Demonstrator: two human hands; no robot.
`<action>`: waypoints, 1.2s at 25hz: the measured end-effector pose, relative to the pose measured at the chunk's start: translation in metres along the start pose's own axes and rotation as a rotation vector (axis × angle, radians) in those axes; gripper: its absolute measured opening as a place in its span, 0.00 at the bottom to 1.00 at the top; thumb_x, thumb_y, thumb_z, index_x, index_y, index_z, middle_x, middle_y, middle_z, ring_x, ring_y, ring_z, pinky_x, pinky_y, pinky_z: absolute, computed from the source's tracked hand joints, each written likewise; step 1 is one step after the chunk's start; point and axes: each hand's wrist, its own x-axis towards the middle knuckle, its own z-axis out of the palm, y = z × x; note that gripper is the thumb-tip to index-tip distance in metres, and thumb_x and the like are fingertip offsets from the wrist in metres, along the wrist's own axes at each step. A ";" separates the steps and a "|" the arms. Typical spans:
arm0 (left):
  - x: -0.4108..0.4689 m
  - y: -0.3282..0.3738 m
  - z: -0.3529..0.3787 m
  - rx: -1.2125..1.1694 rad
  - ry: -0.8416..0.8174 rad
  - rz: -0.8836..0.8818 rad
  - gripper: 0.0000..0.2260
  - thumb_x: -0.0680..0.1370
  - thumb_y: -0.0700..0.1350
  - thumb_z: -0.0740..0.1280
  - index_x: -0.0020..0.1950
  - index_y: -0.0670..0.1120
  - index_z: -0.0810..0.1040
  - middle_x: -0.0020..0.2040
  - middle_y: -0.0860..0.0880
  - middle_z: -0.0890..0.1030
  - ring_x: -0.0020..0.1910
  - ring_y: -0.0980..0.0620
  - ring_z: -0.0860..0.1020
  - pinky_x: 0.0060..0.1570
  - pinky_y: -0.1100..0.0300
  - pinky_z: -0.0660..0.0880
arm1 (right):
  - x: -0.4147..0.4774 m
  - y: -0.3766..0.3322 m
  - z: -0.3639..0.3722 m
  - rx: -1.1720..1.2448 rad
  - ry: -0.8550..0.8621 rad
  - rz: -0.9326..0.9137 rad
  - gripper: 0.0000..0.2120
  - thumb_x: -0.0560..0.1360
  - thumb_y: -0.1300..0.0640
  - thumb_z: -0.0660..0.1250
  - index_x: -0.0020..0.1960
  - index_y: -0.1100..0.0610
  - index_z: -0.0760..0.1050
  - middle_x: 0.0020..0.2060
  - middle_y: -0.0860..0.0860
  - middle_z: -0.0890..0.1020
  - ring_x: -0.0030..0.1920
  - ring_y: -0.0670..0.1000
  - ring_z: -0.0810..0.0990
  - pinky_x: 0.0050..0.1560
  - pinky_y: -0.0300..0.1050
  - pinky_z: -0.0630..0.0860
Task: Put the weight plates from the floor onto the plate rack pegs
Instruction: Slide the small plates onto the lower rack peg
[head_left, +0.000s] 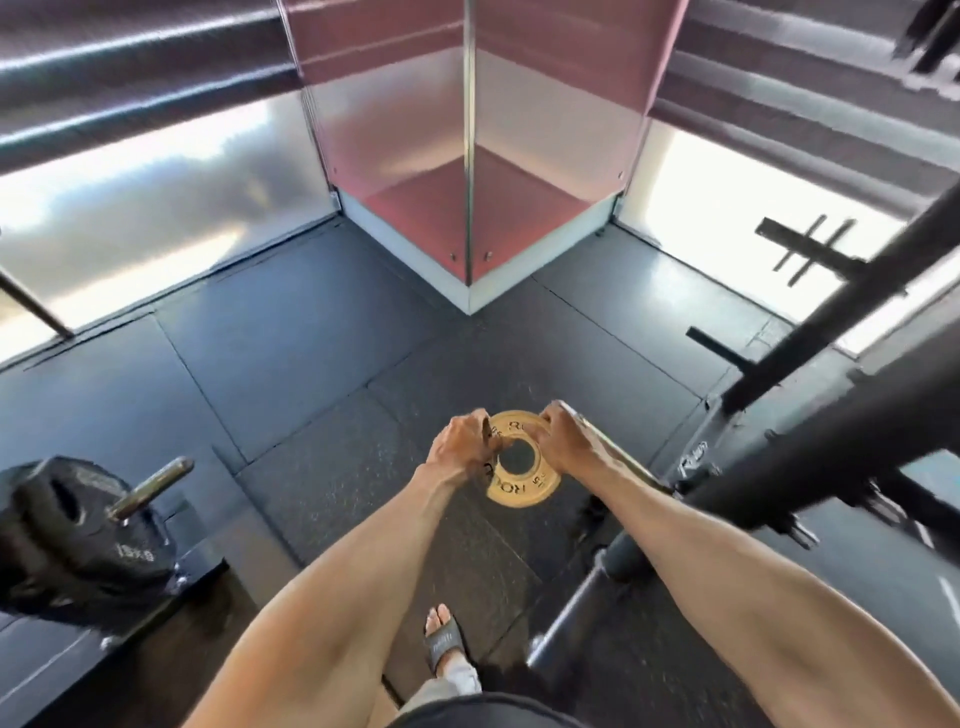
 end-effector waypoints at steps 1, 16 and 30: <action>0.024 -0.008 -0.017 0.000 0.003 0.000 0.14 0.77 0.57 0.68 0.49 0.47 0.74 0.45 0.47 0.82 0.43 0.45 0.81 0.44 0.50 0.78 | 0.028 -0.019 0.002 -0.029 0.005 -0.004 0.16 0.79 0.46 0.65 0.58 0.58 0.75 0.53 0.57 0.83 0.49 0.56 0.79 0.48 0.47 0.72; 0.367 -0.028 -0.147 0.013 -0.066 -0.018 0.14 0.77 0.54 0.69 0.57 0.47 0.74 0.50 0.49 0.81 0.47 0.48 0.81 0.51 0.47 0.79 | 0.373 -0.117 -0.031 0.045 0.029 0.034 0.13 0.82 0.46 0.60 0.54 0.56 0.72 0.48 0.52 0.81 0.42 0.50 0.78 0.39 0.47 0.71; 0.710 0.145 -0.149 0.196 -0.401 0.330 0.15 0.78 0.52 0.70 0.60 0.46 0.74 0.49 0.49 0.81 0.45 0.49 0.82 0.47 0.51 0.81 | 0.614 -0.047 -0.185 0.222 0.238 0.340 0.12 0.81 0.52 0.62 0.60 0.57 0.69 0.51 0.55 0.80 0.48 0.54 0.80 0.50 0.52 0.79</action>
